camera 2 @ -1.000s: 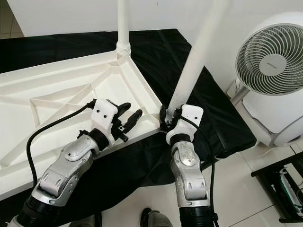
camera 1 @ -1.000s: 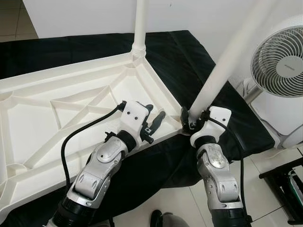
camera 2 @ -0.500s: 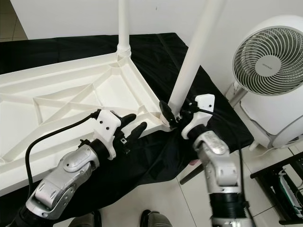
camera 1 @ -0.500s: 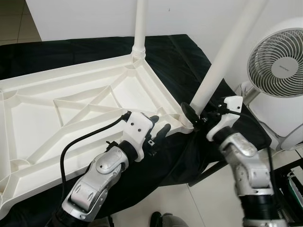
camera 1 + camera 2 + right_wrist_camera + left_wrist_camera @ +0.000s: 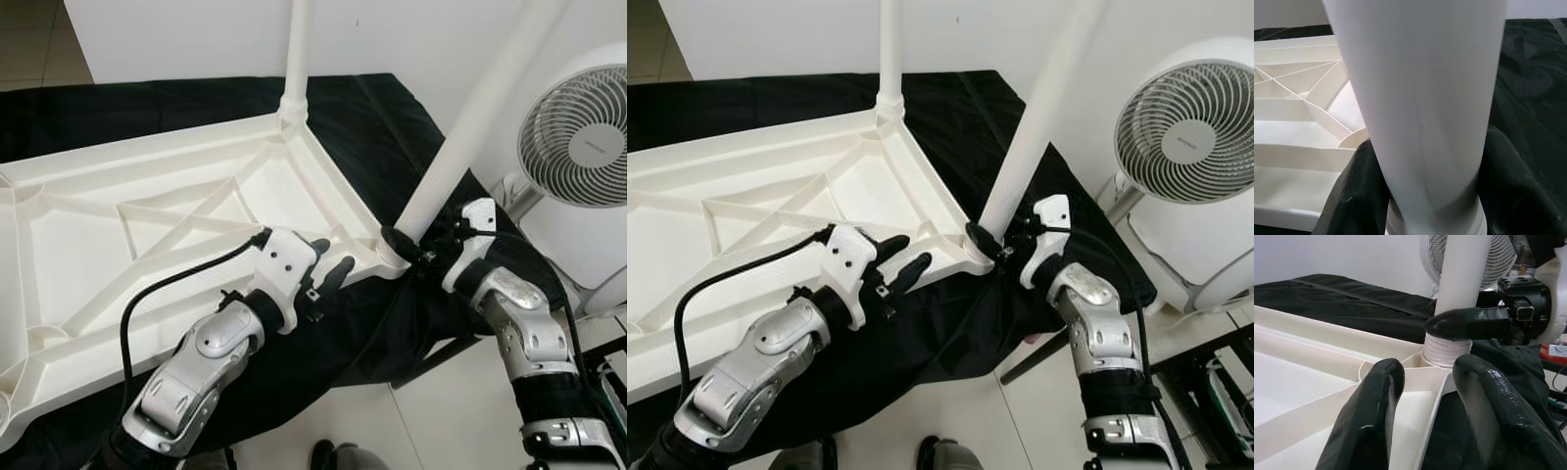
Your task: Building children table
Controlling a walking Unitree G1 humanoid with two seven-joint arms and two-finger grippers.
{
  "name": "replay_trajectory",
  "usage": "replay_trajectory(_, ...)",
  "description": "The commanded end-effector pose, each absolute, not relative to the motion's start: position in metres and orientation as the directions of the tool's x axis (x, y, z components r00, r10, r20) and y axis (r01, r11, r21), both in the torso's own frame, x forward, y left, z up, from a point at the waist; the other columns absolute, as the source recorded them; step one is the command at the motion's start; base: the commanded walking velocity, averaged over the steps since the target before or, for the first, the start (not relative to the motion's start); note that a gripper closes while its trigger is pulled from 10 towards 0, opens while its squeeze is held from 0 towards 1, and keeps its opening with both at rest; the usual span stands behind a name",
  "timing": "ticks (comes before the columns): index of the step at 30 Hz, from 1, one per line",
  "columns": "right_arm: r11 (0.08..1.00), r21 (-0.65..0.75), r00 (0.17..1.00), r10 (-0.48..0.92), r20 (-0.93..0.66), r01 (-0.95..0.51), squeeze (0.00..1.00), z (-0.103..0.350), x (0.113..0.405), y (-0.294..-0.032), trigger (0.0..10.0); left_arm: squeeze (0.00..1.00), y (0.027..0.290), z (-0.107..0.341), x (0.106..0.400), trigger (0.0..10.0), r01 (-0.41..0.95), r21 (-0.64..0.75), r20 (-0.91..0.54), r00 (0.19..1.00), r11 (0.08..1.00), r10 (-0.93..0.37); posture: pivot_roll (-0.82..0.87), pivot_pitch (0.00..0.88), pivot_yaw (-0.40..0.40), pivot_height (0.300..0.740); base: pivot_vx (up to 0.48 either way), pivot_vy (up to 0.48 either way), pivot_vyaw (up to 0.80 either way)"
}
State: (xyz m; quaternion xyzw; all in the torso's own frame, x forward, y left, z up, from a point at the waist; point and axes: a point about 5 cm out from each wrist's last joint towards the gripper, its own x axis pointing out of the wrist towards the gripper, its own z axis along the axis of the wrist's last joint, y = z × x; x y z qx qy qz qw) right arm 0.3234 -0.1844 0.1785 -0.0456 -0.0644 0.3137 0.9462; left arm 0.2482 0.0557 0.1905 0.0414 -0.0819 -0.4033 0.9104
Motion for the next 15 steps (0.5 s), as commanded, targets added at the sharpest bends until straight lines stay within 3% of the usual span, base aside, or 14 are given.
replay_trajectory(1, 0.803, -0.104, 0.799, 0.595, 0.090, -0.586, 0.00, 0.173, 0.322, -0.186, 0.0, 0.00, 0.048, 0.192, 0.237, 10.0, 0.838, 0.160, 0.092, 0.514, 0.522, -0.853, 0.08, 0.144, -0.079, 0.740, 0.000, 0.000, 0.00)
replay_trajectory(9, 0.823, -0.082, 0.811, 0.568, 0.137, -0.562, 0.00, 0.173, 0.315, -0.184, 0.0, 0.00, 0.047, 0.191, 0.235, 10.0, 0.840, 0.146, 0.088, 0.515, 0.522, -0.853, 0.06, 0.145, -0.079, 0.740, 0.000, 0.000, 0.00)
replay_trajectory(10, 0.844, -0.055, 0.831, 0.536, 0.151, -0.534, 0.00, 0.173, 0.311, -0.181, 10.0, 0.00, 0.046, 0.191, 0.235, 10.0, 0.841, 0.143, 0.088, 0.514, 0.521, -0.853, 0.06, 0.144, -0.079, 0.740, 0.000, 0.000, 0.00)
replay_trajectory(13, 0.856, -0.036, 0.843, 0.514, 0.158, -0.515, 0.00, 0.172, 0.309, -0.179, 10.0, 0.00, 0.046, 0.191, 0.235, 10.0, 0.842, 0.142, 0.088, 0.513, 0.520, -0.854, 0.06, 0.143, -0.080, 0.740, 0.000, 0.000, 0.00)
replay_trajectory(15, 0.906, -0.022, 0.893, 0.421, 0.158, -0.423, 0.00, 0.170, 0.302, -0.168, 10.0, 0.00, 0.046, 0.191, 0.236, 10.0, 0.842, 0.144, 0.089, 0.512, 0.520, -0.854, 0.06, 0.137, -0.080, 0.740, 0.000, 0.000, 0.00)
